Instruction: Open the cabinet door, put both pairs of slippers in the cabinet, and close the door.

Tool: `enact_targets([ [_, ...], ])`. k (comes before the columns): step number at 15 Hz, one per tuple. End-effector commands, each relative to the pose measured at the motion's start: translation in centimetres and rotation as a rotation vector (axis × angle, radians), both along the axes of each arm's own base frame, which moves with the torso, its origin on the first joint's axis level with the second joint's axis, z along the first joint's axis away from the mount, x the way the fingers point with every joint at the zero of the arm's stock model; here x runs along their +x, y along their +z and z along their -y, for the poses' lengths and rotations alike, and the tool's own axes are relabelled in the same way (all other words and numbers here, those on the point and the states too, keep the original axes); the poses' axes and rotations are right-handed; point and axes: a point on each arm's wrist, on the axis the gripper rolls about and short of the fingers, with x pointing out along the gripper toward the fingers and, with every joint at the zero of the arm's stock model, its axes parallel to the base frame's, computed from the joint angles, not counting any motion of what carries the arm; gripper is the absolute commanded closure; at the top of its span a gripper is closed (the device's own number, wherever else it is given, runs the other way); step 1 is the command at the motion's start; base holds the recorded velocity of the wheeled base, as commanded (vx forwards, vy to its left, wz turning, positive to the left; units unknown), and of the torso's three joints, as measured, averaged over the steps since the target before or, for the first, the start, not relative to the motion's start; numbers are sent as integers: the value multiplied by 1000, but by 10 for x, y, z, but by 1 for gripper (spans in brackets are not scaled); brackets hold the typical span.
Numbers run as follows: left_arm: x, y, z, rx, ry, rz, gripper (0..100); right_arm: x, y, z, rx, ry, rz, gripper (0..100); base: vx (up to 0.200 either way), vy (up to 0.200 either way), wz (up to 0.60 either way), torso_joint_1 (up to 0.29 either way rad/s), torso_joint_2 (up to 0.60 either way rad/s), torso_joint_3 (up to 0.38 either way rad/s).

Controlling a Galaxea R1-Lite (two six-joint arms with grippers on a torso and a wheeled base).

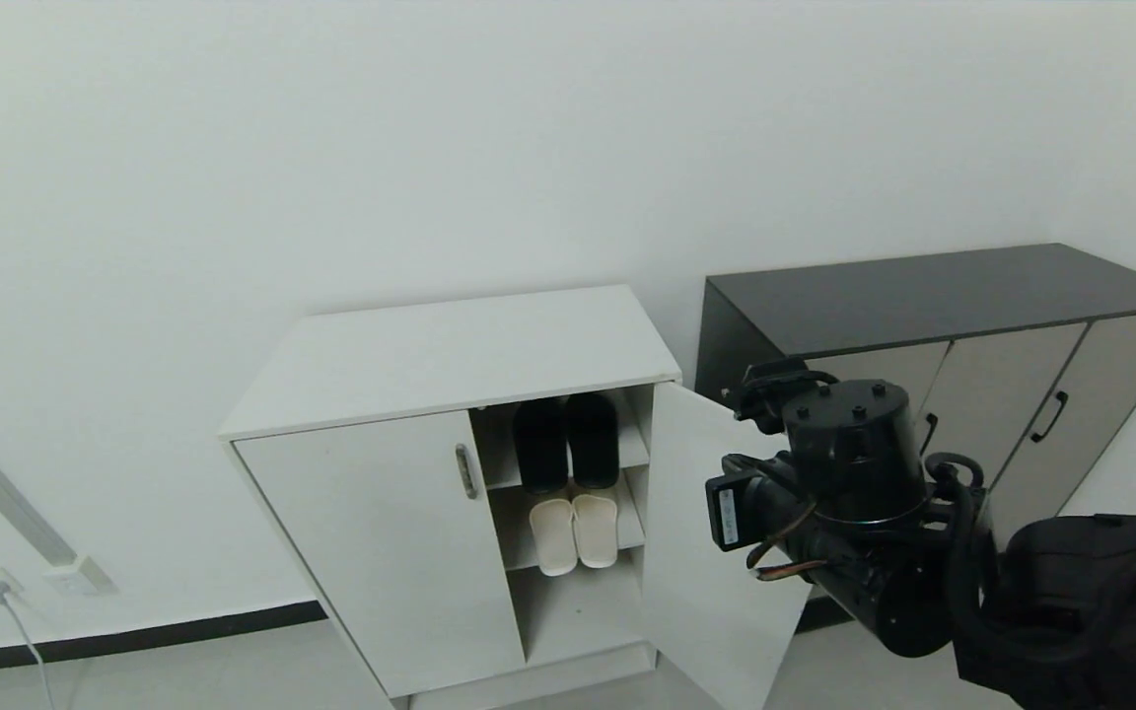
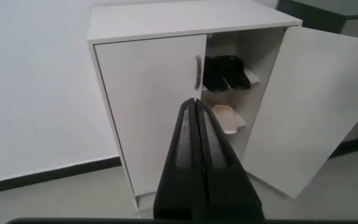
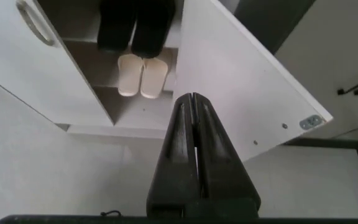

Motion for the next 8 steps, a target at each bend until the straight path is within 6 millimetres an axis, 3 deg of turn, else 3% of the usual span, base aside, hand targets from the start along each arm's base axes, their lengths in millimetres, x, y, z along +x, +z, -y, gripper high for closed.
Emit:
enact_targets([
  [1, 0, 0, 0, 0, 0, -1, 100, 3, -4, -1, -8, -4, -1, 100, 0, 0, 0, 0, 0, 0],
  [3, 0, 0, 0, 0, 0, -1, 100, 3, -4, -1, -14, 0, 7, 100, 0, 0, 0, 0, 0, 0],
  [8, 0, 0, 0, 0, 0, -1, 100, 3, -5, 0, -20, -1, 3, 100, -200, 0, 0, 4, 3, -1],
])
